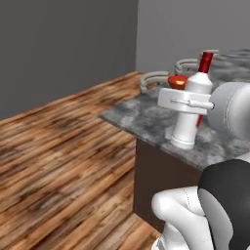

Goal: There is a bowl on the dining counter. Grab a lemon wedge from the fridge and place it in the bowl. Then get the liquor bottle and glass cup from the cabinet and place them next to the bowl.

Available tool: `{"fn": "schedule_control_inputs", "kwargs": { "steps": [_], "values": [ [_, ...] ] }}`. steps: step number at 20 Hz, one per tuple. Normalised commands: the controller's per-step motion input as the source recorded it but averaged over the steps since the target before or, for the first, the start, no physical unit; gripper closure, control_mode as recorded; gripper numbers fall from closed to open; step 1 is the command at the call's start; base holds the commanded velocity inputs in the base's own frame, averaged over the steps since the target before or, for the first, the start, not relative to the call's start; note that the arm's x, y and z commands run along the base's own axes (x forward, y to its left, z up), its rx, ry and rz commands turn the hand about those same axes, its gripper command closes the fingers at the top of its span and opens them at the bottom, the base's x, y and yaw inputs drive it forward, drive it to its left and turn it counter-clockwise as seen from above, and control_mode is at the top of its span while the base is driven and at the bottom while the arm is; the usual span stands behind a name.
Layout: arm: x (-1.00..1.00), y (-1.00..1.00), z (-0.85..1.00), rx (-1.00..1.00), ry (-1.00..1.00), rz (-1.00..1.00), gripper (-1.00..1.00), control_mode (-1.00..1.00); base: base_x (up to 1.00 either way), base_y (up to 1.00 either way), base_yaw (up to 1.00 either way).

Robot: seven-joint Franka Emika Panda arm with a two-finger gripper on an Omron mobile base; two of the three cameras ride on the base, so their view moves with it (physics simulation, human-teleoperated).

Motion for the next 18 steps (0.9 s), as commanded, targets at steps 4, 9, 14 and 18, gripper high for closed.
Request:
{"fn": "schedule_control_inputs", "kwargs": {
  "steps": [4, 9, 14, 18],
  "values": [
    [0.00, 0.00, 0.00, 0.00, 0.00, 0.00, 1.00, 1.00, 1.00, 0.90, -0.36],
    [0.00, 0.00, 0.00, 0.00, 0.00, 0.00, 1.00, 1.00, 0.97, 0.97, -0.33],
    [0.00, 0.00, 0.00, 0.00, 0.00, 0.00, 1.00, 1.00, 0.94, 1.00, -0.31],
    [0.00, 0.00, 0.00, 0.00, 0.00, 0.00, 1.00, 1.00, 0.90, 1.00, -0.31]
  ]
}}
